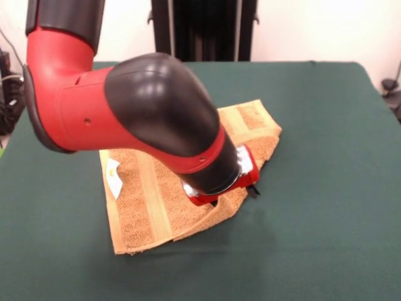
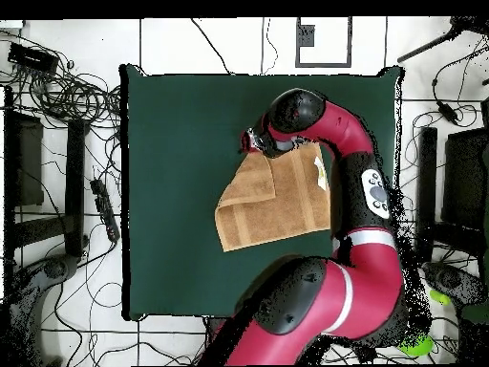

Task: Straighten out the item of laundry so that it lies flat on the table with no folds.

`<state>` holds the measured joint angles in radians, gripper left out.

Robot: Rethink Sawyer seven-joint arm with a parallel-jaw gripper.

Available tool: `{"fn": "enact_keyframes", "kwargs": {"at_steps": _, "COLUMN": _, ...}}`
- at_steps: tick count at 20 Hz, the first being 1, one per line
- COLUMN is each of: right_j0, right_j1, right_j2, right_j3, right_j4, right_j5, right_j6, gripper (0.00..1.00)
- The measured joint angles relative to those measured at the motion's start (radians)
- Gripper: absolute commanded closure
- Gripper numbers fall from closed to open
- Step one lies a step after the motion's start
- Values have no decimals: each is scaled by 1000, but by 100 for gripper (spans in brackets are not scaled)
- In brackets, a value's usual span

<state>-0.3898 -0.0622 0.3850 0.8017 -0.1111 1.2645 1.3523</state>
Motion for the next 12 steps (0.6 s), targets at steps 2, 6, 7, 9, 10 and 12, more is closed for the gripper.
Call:
{"fn": "enact_keyframes", "kwargs": {"at_steps": 2, "right_j0": 18, "right_j1": -3, "right_j2": -25, "right_j3": -7, "right_j4": 0, "right_j5": 0, "right_j6": 36, "gripper": 0}}
{"fn": "enact_keyframes", "kwargs": {"at_steps": 6, "right_j0": 37, "right_j1": -7, "right_j2": -58, "right_j3": -9, "right_j4": 4, "right_j5": 8, "right_j6": 76, "gripper": 0}}
{"fn": "enact_keyframes", "kwargs": {"at_steps": 7, "right_j0": 41, "right_j1": -7, "right_j2": -69, "right_j3": -8, "right_j4": 5, "right_j5": 18, "right_j6": 84, "gripper": 0}}
{"fn": "enact_keyframes", "kwargs": {"at_steps": 9, "right_j0": 43, "right_j1": -7, "right_j2": -90, "right_j3": -8, "right_j4": 14, "right_j5": 69, "right_j6": 90, "gripper": 0}}
{"fn": "enact_keyframes", "kwargs": {"at_steps": 10, "right_j0": 42, "right_j1": -7, "right_j2": -94, "right_j3": -8, "right_j4": 17, "right_j5": 85, "right_j6": 90, "gripper": 0}}
{"fn": "enact_keyframes", "kwargs": {"at_steps": 12, "right_j0": 41, "right_j1": -6, "right_j2": -106, "right_j3": -8, "right_j4": 29, "right_j5": 144, "right_j6": 90, "gripper": 0}}
